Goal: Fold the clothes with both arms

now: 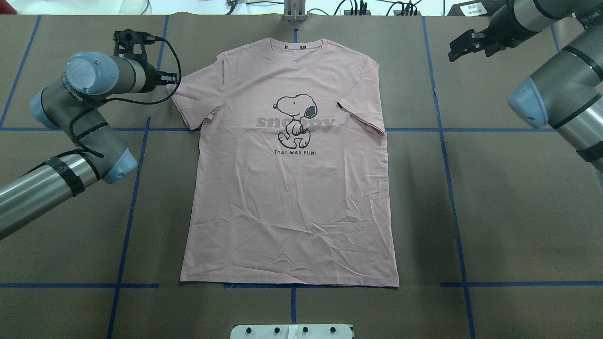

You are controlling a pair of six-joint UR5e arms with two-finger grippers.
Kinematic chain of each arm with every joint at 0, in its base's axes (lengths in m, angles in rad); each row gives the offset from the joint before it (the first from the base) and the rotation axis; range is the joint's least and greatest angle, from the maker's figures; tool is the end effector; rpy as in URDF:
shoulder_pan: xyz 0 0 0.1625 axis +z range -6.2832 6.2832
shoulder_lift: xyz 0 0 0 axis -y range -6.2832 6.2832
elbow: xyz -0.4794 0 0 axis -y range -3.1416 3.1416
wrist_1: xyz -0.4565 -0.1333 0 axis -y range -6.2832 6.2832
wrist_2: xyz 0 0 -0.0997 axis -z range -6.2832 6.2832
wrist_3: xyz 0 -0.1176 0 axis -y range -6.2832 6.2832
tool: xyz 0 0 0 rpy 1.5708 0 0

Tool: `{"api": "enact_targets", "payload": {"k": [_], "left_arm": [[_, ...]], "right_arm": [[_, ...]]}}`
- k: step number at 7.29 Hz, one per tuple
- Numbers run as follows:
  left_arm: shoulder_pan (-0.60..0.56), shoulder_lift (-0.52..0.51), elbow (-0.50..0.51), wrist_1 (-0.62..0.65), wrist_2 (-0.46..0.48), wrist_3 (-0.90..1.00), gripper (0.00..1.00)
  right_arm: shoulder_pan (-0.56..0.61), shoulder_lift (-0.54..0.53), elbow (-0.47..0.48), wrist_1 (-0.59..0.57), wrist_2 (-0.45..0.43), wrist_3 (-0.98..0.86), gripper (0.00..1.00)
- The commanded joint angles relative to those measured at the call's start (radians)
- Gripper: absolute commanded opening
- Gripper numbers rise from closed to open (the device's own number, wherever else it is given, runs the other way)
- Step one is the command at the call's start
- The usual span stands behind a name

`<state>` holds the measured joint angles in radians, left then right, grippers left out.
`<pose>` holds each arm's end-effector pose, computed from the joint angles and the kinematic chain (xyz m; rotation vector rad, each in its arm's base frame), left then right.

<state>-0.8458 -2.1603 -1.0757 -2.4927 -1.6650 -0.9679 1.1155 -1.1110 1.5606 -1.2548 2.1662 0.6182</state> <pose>0.4874 -0.7345 0.4948 0.6094 0.8186 -0.1736 -0.2751 -0.7151 0.3948 0.3480 -0.8640 -0.0769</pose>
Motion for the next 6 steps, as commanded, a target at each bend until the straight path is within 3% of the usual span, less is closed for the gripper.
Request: {"api": "enact_targets", "payload": {"k": [1, 3, 6], "left_arm": [[0.013, -0.001, 0.007, 0.0, 0.004, 0.0, 0.49], [0.016, -0.001, 0.008, 0.0, 0.004, 0.0, 0.42], [0.021, 0.003, 0.008, -0.017, 0.004, 0.002, 0.0]], "right_arm": [[0.0, -0.004, -0.002, 0.0, -0.003, 0.0, 1.0], [0.0, -0.004, -0.004, 0.0, -0.003, 0.0, 1.0], [0.0, -0.004, -0.002, 0.0, -0.003, 0.0, 1.0]]}}
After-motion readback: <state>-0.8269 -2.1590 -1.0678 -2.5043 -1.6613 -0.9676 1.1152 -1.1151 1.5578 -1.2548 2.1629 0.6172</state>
